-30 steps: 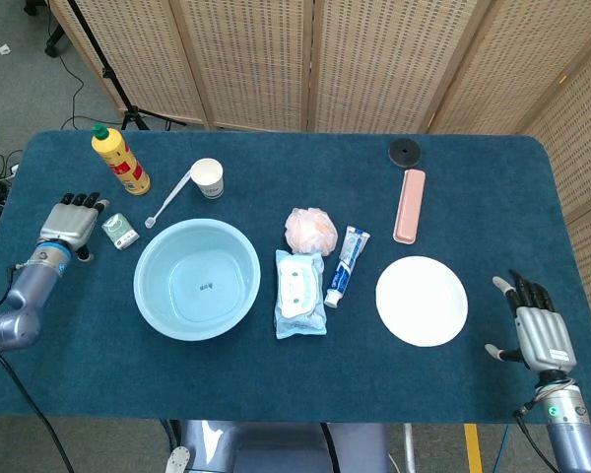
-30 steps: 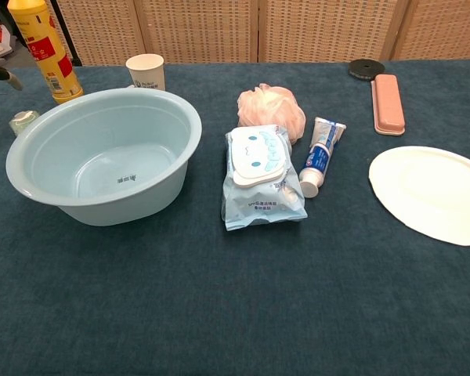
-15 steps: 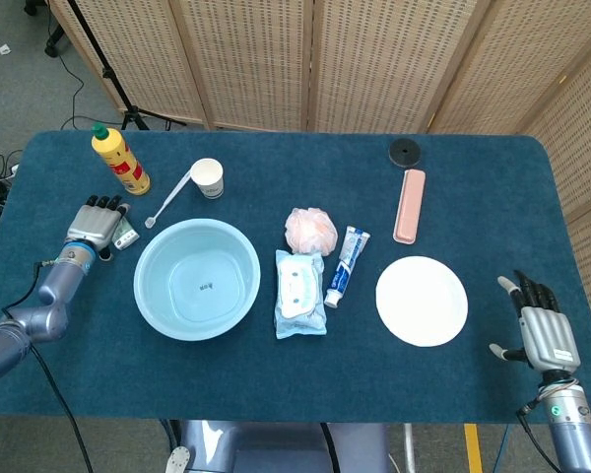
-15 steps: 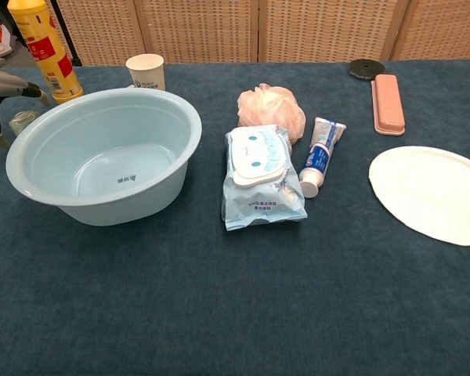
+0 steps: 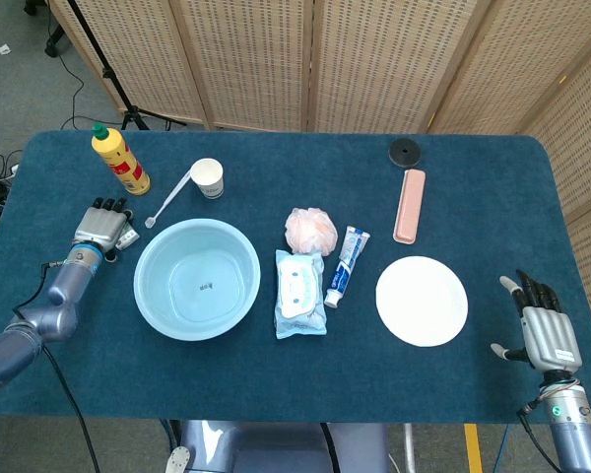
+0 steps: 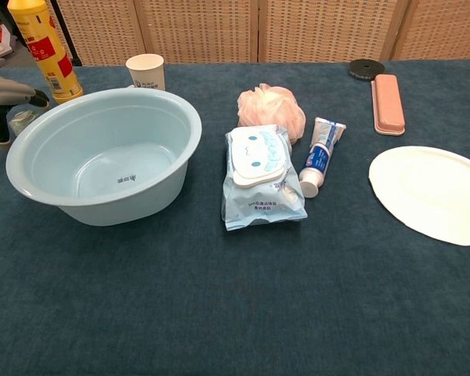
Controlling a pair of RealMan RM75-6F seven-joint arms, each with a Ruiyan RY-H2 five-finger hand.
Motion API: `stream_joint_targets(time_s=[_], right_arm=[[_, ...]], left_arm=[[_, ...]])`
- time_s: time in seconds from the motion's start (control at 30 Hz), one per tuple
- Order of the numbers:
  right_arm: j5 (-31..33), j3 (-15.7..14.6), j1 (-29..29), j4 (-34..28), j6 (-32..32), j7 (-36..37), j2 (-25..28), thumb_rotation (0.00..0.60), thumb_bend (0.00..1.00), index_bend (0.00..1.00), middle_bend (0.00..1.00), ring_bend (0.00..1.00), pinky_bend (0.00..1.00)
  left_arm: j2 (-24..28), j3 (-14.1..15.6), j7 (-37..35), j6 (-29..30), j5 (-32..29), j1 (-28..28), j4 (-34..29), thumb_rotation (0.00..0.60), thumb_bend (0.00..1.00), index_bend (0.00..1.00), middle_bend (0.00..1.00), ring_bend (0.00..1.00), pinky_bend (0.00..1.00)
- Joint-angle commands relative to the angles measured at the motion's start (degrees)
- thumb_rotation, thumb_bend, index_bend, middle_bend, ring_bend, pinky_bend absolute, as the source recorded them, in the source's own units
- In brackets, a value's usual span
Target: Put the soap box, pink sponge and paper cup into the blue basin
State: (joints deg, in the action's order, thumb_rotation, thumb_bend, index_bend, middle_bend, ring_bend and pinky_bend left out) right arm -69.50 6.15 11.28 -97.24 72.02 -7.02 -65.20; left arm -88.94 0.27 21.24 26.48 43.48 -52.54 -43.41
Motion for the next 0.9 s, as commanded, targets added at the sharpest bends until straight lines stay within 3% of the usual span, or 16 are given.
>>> stream_joint_targets(time_s=[0.03, 0.2, 0.37, 0.9], right_arm=[[0.0, 0.0, 0.0, 0.0, 0.0, -0.1, 0.0, 0.600, 0.03, 0.10, 0.00, 0.00, 0.01], [0.2, 0.0, 0.0, 0.1, -0.1, -0.4, -0.2, 0.600, 0.03, 0.10, 0.00, 0.00, 0.01], [0.2, 0.0, 0.0, 0.1, -0.1, -0.5, -0.2, 0.600, 0.03, 0.10, 0.00, 0.00, 0.01], [-0.2, 0.0, -0.2, -0.1, 0.3, -0.1, -0.1, 0.600, 0.03, 0.10, 0.00, 0.00, 0.01]], left_arm=[[-0.7, -0.2, 0.2, 0.2, 0.3, 0.2, 1.0, 0.600, 0.21, 0.25, 0.05, 0.00, 0.06], [-1.7, -1.1, 0.0, 1.4, 1.1, 0.7, 2.1, 0.600, 0.24, 0.29, 0.10, 0.04, 0.09], [-2.4, -1.9, -0.1, 1.8, 2.0, 1.0, 2.9, 0.600, 0.35, 0.32, 0.13, 0.06, 0.11], [-1.9, -3.9, -0.9, 3.0, 5.1, 2.3, 2.2, 0.600, 0.37, 0.44, 0.22, 0.15, 0.18]])
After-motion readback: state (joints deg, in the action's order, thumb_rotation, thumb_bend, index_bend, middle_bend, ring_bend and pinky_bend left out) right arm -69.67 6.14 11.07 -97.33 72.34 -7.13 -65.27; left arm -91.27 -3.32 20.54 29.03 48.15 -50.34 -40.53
